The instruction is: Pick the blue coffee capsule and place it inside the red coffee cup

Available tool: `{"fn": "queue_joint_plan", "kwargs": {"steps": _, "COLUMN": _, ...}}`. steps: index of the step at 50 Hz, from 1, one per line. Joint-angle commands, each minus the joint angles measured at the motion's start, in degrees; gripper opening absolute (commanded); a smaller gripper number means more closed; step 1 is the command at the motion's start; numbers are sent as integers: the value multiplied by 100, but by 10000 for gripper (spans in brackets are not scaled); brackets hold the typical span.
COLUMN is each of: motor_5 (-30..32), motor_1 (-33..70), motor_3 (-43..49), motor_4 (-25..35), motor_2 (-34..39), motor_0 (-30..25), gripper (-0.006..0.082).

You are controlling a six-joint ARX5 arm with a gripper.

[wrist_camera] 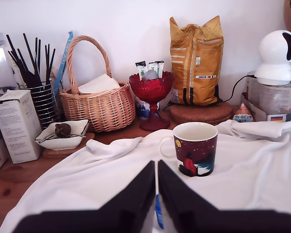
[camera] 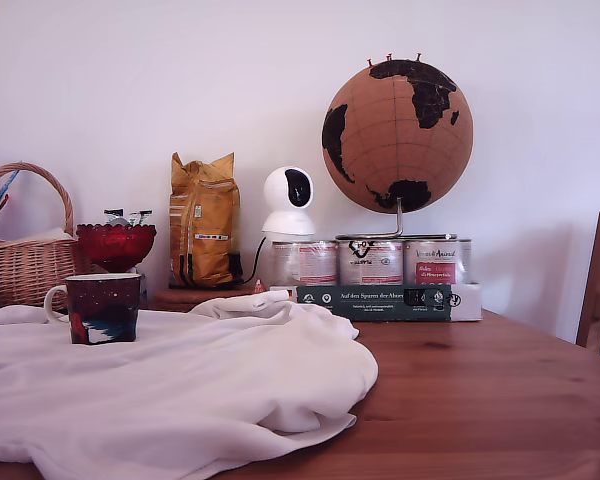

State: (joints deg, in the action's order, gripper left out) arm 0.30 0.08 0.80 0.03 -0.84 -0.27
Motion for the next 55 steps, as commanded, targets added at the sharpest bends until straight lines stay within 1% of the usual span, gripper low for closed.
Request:
{"fn": "queue_joint_plan", "kwargs": {"steps": 1, "motor_5": -485, "motor_1": -76, "motor_3": 468, "motor_4": 262, "motor_2": -48, "motor_0": 4, "gripper": -24}}
{"fn": "queue_joint_plan", "kwargs": {"steps": 9, "motor_5": -564, "motor_1": -76, "motor_3": 417, "motor_4": 321, "motor_2": -48, "motor_0": 4, "gripper": -24}}
{"fn": "queue_joint_plan", "kwargs": {"steps": 17, "motor_5": -962, "motor_1": -74, "motor_3": 85, "motor_4": 363, "motor_2": -48, "motor_0": 4, "gripper": -24}}
{"fn": "queue_joint_plan", "kwargs": {"steps": 25, "motor_5": -1169, "motor_1": -66, "motor_3": -151, "motor_4": 450, "motor_2": -48, "motor_0": 4, "gripper": -24}}
{"fn": "queue_joint_plan", "kwargs": {"steps": 28, "motor_5": -1333, "motor_1": -35, "motor_3": -227, "motor_4": 527, "motor_2": -48, "motor_0": 4, "gripper": -24}}
{"fn": "queue_joint_plan", "kwargs": {"steps": 32, "motor_5": -1598, "motor_1": 87, "motor_3": -262, "motor_4": 597, "motor_2": -72, "motor_0": 4, "gripper": -23}}
{"fn": "queue_joint_plan", "kwargs": {"steps": 39, "motor_5": -1639, "motor_1": 647, "motor_3": -275, "motor_4": 640, "motor_2": -192, "motor_0": 4, "gripper": -1}}
{"fn": "queue_joint_plan", "kwargs": {"steps": 41, "motor_5": -1639, "motor_1": 861, "motor_3": -343, "motor_4": 638, "motor_2": -229, "motor_0": 4, "gripper": 38}}
{"fn": "queue_joint_plan", "kwargs": {"steps": 43, "motor_5": -1639, "motor_1": 1104, "motor_3": -503, "motor_4": 632, "motor_2": -247, "motor_0": 4, "gripper": 109}}
{"fn": "queue_joint_plan", "kwargs": {"steps": 48, "motor_5": -1615, "motor_1": 1755, "motor_3": -1019, "motor_4": 588, "motor_2": -284, "motor_0": 4, "gripper": 351}}
{"fn": "queue_joint_plan", "kwargs": {"steps": 50, "motor_5": -1534, "motor_1": 2020, "motor_3": -1213, "motor_4": 592, "motor_2": -308, "motor_0": 4, "gripper": 431}}
{"fn": "queue_joint_plan", "kwargs": {"steps": 55, "motor_5": -1294, "motor_1": 2747, "motor_3": -1443, "motor_4": 595, "motor_2": -400, "motor_0": 4, "gripper": 546}}
